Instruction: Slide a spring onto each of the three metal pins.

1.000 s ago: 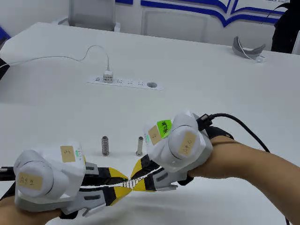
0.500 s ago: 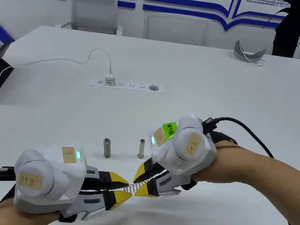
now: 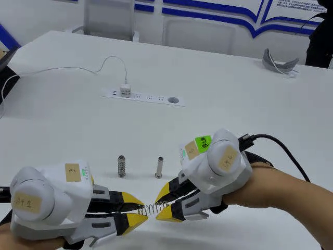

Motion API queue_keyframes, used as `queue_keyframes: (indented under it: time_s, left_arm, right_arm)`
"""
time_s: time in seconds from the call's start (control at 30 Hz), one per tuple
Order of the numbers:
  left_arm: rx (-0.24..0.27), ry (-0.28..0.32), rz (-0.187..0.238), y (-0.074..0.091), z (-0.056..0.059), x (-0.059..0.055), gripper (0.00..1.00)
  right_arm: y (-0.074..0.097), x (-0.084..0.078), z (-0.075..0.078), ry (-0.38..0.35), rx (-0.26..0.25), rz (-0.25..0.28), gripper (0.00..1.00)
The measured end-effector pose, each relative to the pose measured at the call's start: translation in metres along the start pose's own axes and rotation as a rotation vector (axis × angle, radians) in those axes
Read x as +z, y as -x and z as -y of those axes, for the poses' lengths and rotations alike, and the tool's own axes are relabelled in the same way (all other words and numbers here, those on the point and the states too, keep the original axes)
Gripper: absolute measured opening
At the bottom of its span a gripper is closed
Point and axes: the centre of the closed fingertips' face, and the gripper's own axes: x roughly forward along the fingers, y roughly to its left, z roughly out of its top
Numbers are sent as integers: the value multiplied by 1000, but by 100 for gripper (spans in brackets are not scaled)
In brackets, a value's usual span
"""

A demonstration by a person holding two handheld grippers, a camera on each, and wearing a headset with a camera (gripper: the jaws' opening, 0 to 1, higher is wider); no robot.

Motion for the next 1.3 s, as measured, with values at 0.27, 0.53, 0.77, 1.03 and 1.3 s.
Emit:
queue_keyframes:
  time_s: [0.27,0.53,0.77,1.03,1.3]
  left_arm:
    - [12,18,16,3,-3,-1,9]
    - [17,38,27,1,-4,-2,9]
    - [35,72,43,2,-8,-1,9]
    - [64,101,64,1,-13,-2,9]
    - [69,104,61,-4,-15,-3,9]
  right_arm:
    - [10,12,-1,-92,24,106,13]
    - [16,25,-1,-115,24,159,13]
    - [17,34,1,-113,6,184,12]
    - [16,42,6,-120,-4,217,12]
    - [14,57,9,-138,-1,274,12]
